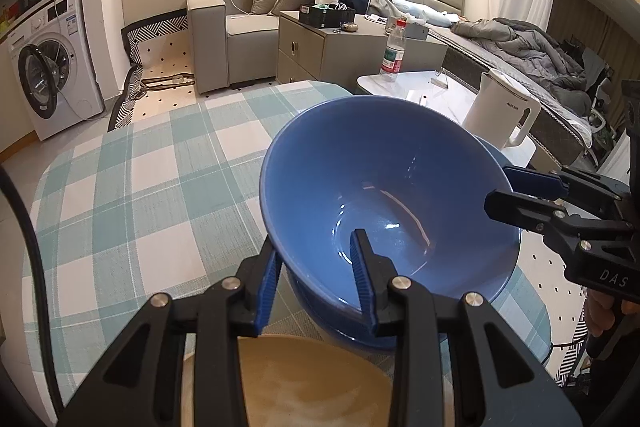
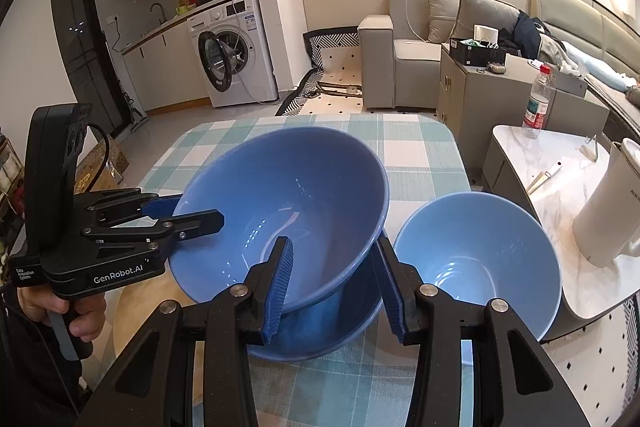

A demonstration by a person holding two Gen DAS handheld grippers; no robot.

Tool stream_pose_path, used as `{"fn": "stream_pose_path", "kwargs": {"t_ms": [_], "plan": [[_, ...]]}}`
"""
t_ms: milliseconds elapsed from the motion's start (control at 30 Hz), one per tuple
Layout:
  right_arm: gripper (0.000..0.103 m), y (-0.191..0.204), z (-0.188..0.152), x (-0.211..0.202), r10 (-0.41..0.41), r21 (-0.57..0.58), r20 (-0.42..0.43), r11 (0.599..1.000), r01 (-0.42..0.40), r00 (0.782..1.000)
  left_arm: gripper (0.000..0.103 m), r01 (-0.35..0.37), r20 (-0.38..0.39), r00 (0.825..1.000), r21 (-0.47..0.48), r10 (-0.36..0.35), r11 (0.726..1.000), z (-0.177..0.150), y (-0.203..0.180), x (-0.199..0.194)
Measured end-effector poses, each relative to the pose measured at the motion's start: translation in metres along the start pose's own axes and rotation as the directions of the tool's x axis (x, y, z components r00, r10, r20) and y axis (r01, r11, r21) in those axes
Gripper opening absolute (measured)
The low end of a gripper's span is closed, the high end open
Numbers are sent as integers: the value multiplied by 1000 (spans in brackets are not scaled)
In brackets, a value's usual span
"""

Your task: Organize plates and bowls

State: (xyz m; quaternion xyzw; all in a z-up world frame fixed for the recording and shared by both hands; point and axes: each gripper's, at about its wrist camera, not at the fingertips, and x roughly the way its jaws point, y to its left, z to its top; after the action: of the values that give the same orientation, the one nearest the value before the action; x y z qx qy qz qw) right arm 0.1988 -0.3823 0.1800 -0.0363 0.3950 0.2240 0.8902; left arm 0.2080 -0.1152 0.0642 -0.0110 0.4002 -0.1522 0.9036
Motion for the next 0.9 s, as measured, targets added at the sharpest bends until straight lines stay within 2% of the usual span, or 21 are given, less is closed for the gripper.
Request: {"fn": "stream_pose_path", "kwargs": {"t_ms": [900], "plan": [[43,-4,-21,18,-12,31,-52,999,14,999,35,-5,-59,998,44,8,999,-15,-6,19]]}}
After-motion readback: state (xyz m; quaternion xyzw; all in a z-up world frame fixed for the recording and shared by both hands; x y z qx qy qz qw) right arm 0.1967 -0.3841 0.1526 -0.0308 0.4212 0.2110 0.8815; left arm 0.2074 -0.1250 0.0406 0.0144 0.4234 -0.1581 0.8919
